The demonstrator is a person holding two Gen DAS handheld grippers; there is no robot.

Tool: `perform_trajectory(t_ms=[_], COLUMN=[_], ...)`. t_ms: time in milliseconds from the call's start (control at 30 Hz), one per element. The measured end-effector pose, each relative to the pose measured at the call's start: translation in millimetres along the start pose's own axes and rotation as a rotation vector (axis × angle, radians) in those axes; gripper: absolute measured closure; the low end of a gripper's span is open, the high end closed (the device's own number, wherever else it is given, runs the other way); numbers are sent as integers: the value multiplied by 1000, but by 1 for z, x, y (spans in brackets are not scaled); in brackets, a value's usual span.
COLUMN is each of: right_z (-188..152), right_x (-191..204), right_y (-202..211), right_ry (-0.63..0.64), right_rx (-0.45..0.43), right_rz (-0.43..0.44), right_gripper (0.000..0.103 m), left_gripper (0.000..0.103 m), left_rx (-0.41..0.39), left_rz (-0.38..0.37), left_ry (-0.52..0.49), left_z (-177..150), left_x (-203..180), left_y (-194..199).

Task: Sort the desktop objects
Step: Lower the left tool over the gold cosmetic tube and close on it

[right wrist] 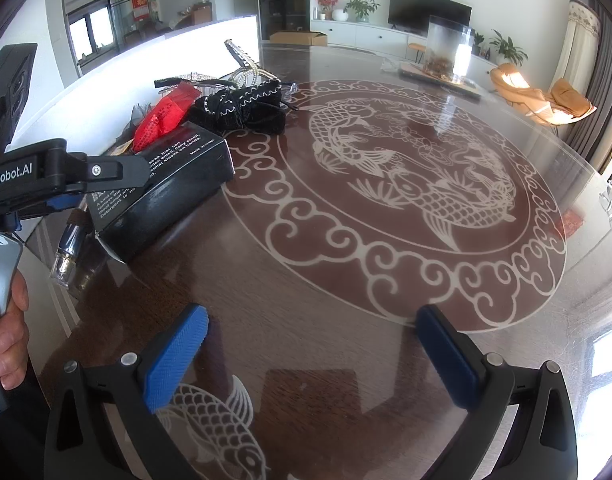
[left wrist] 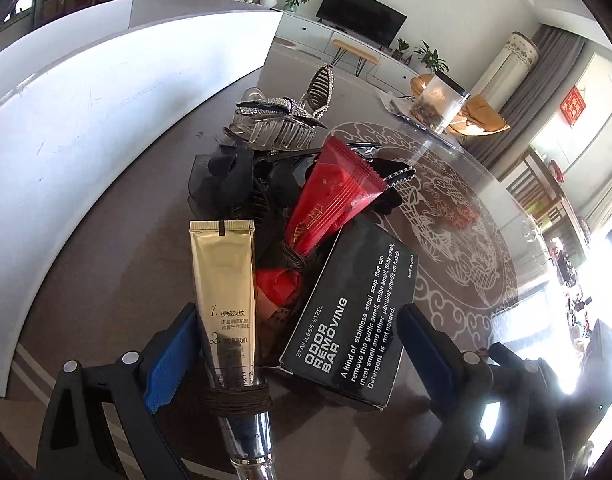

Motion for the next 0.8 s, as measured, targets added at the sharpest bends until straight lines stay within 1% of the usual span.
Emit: perform_trajectory(t_ms=[100,233,333,467,567,633,800], right_z=[0,0,0,0,0,0,0], right_x=[0,0,0,0,0,0,0], right_y=[0,0,0,0,0,0,0], right_ry=[0,0,0,0,0,0,0], right_rx=[0,0,0,0,0,0,0], right_rz=[0,0,0,0,0,0,0], right_gripper=[0,0,0,0,0,0,0], left_gripper=[7,7,6,6,6,5,3], left_rx=[43,112,156,190,203,204,214], left_rz=[-1,50,88,86,71,74,105], left_ry=[-44,-147,-190,-151,-113,-113,-149], left_z=[0,-7,-14,-18,-21,-23,-27], left_x=[-2,-6,-3,9,16,18,14], left_y=[6,10,12,13,13,14,13])
Point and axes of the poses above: each gripper's, at about its wrist camera, not at the fingertips, and y roughly against the way its jaws point, x to its left, z to its top, the point moved 6 cm from there along -y, roughly the way its jaws point, and after that the axes turned 8 degrees about -z, right-handed, at the moved point
